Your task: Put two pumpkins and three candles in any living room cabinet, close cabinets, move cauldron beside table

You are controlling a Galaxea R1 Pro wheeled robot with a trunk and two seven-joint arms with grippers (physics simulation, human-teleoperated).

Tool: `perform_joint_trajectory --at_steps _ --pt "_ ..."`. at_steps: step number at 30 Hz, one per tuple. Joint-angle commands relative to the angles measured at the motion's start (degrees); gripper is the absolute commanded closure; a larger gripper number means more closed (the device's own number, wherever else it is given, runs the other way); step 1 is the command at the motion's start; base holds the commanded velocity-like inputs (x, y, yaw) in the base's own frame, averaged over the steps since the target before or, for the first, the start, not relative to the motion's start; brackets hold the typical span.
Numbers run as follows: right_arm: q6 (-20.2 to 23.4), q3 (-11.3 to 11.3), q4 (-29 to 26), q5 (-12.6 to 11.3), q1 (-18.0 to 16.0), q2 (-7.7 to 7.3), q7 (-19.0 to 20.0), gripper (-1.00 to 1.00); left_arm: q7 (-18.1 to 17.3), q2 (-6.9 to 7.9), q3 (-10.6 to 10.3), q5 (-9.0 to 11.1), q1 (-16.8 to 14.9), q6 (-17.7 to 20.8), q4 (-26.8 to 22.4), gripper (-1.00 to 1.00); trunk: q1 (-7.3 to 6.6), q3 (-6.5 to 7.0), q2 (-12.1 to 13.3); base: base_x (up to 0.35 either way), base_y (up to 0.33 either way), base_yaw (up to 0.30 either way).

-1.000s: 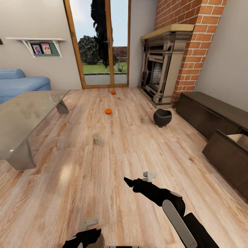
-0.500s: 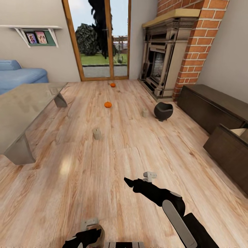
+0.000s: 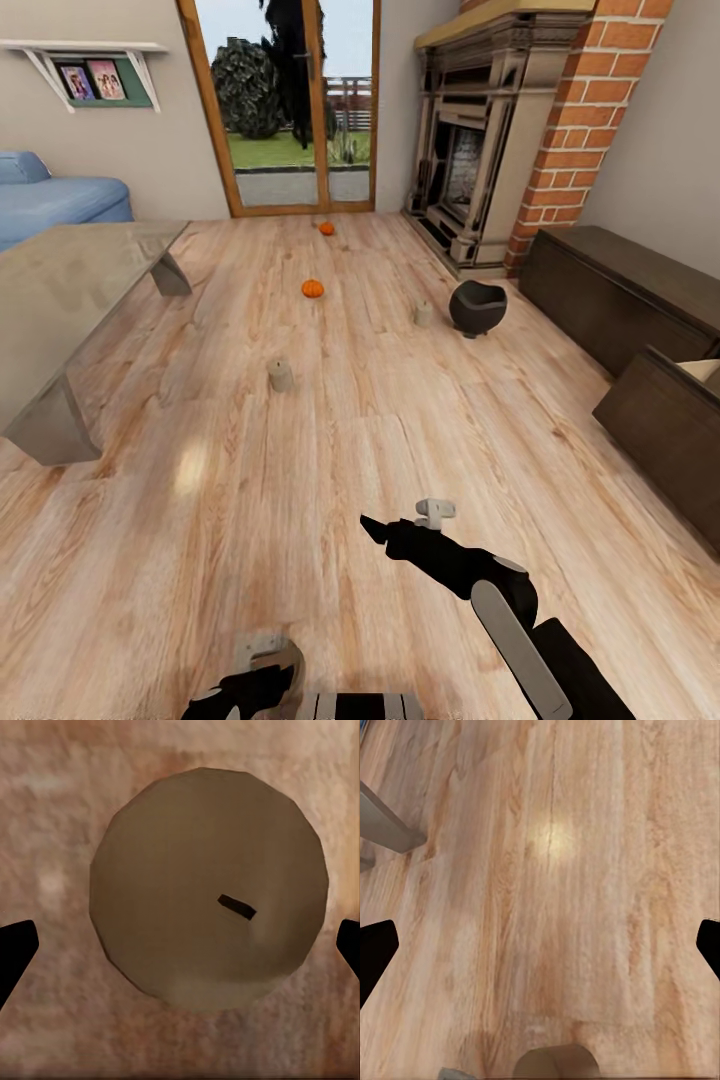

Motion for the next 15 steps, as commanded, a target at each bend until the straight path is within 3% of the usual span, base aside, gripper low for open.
perform_joint_trajectory --at_steps 1,4,15 --pt "0.16 0.05 -0.05 -0.29 -0.04 -0.04 -0.19 -1.00 0.08 0.03 -0.15 0.41 0.00 0.28 -0.08 -1.00 0.01 -0.27 -0.03 0.000 0.000 0.000" --pt "0.16 0.06 -0.04 -0.29 -0.04 -0.04 -0.19 -1.00 0.07 0.03 -0.20 0.40 0.00 0.28 -0.07 -1.00 0.09 -0.94 -0.07 0.000 0.000 0.000" --pt "0.16 0.01 0.05 -0.29 -0.04 -0.04 -0.19 -1.00 0.05 0.03 -0.24 0.40 0.00 0.24 0.21 -1.00 0.09 -0.94 -0.07 0.000 0.000 0.000"
